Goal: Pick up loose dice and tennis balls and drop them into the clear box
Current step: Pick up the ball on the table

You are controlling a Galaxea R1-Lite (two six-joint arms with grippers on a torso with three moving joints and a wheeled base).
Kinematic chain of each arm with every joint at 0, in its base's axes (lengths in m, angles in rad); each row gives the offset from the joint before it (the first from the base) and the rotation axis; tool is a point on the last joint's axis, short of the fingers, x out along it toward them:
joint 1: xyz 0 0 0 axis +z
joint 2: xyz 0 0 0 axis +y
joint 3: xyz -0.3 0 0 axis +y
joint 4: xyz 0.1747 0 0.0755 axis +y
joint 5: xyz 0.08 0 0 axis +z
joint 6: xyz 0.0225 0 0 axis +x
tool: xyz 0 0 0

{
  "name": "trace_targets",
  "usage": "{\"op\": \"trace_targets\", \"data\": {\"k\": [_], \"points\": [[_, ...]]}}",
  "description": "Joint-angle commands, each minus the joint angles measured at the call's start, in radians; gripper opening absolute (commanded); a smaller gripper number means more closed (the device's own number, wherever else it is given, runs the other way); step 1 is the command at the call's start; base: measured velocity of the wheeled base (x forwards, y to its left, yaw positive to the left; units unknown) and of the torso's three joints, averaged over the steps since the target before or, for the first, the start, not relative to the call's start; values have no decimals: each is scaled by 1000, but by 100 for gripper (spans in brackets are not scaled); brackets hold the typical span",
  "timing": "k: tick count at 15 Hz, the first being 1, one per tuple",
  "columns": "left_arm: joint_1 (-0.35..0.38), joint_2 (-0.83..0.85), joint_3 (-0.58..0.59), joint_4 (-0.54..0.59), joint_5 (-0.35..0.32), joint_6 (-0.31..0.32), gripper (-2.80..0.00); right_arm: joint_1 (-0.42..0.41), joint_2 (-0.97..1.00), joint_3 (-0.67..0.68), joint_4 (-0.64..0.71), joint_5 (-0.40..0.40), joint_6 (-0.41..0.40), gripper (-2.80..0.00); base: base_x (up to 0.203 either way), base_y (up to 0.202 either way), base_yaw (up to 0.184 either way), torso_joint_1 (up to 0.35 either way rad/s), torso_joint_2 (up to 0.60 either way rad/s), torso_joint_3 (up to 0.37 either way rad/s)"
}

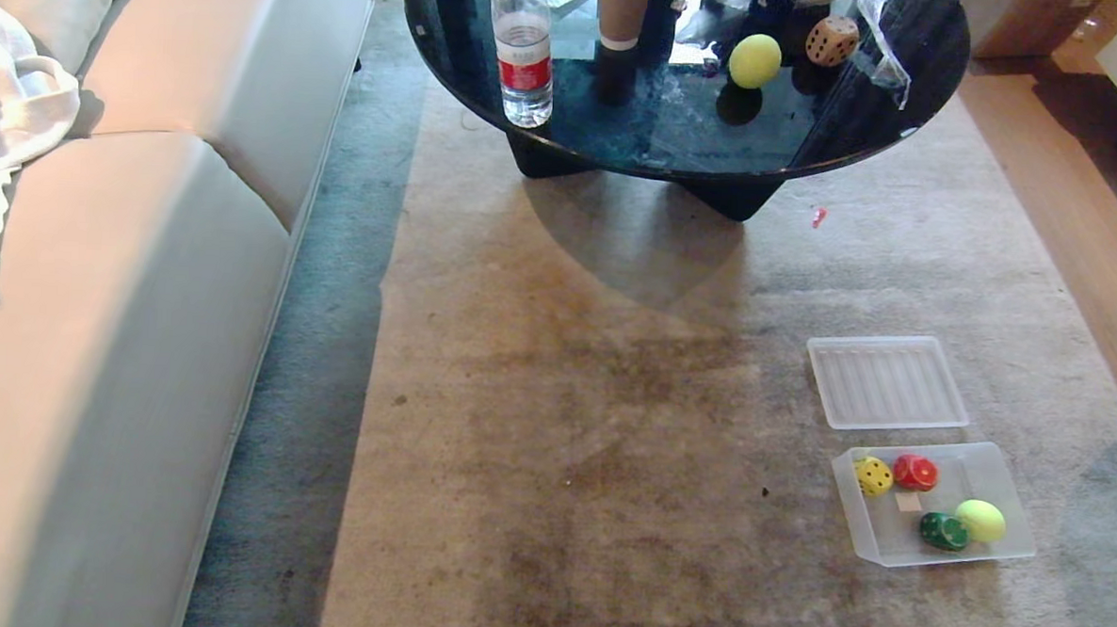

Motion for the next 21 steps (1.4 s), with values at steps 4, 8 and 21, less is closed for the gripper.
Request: {"op": "trace_targets", "data": {"k": [4,8,21], "points": [[0,0,0,0,0,0,-280,0,1,0,0,0,-1,-280,0,0,0,5,3,204],[0,0,2,0,0,0,-280,0,1,0,1,1,1,-280,0,0,0,3,-2,203],[0,0,0,0,0,1,-280,1,1,-1,0,1,1,-280,0,0,0,2,3,150]]}}
